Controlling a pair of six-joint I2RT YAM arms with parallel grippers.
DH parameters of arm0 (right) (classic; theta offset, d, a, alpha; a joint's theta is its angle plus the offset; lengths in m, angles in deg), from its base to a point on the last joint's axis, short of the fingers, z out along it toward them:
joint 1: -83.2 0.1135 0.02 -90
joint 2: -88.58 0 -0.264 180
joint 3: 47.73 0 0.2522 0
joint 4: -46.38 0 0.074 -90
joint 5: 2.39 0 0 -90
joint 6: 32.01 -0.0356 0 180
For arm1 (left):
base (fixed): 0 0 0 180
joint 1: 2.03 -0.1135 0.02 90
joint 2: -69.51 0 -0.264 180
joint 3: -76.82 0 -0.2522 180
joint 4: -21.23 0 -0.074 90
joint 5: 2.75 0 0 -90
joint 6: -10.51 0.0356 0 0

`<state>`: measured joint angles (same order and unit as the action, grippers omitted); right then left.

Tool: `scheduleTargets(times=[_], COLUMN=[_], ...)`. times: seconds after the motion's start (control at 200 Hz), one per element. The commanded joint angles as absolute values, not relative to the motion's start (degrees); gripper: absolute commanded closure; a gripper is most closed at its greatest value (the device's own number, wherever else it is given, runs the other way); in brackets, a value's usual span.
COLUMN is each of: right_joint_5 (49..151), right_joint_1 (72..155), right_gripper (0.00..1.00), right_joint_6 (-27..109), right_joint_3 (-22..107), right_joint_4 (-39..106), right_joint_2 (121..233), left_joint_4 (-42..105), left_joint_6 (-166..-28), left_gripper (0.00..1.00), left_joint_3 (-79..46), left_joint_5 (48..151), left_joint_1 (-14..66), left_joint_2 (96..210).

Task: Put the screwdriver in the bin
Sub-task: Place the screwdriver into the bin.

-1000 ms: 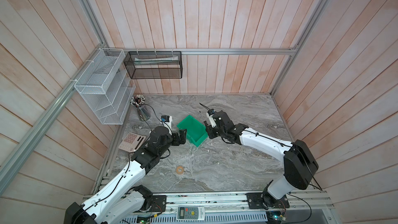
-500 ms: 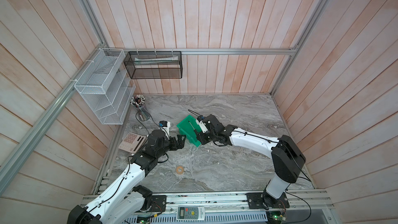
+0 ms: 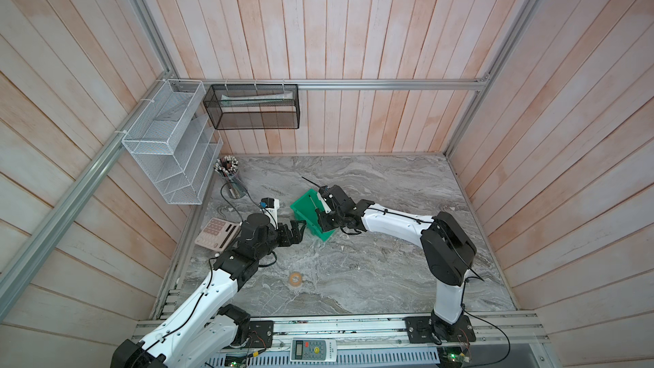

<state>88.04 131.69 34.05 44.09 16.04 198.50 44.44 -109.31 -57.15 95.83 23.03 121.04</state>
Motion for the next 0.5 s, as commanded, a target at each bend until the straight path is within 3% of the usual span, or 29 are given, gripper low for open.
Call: scheduleTargets(times=[0.0,0.495], right_joint_5=[85.34,88.85], right_joint_1=[131.32,131.28], right_gripper=[0.98,0.88], right_joint_6=[31.41,25.41], right_joint_3=[45.92,45.13], right_joint_4=[16.16,22.95], right_joint_2=[199.93,202.08], left_joint_4=[43.43,43.34], left_joint_6=[-109.38,-109.28], left_gripper=[0.0,0.0], left_joint_3=[-58.06,-58.01], left_joint_5=[96.48,95.69], left_joint_1=[22.71,22.71], left_joint_2=[121.02,121.52])
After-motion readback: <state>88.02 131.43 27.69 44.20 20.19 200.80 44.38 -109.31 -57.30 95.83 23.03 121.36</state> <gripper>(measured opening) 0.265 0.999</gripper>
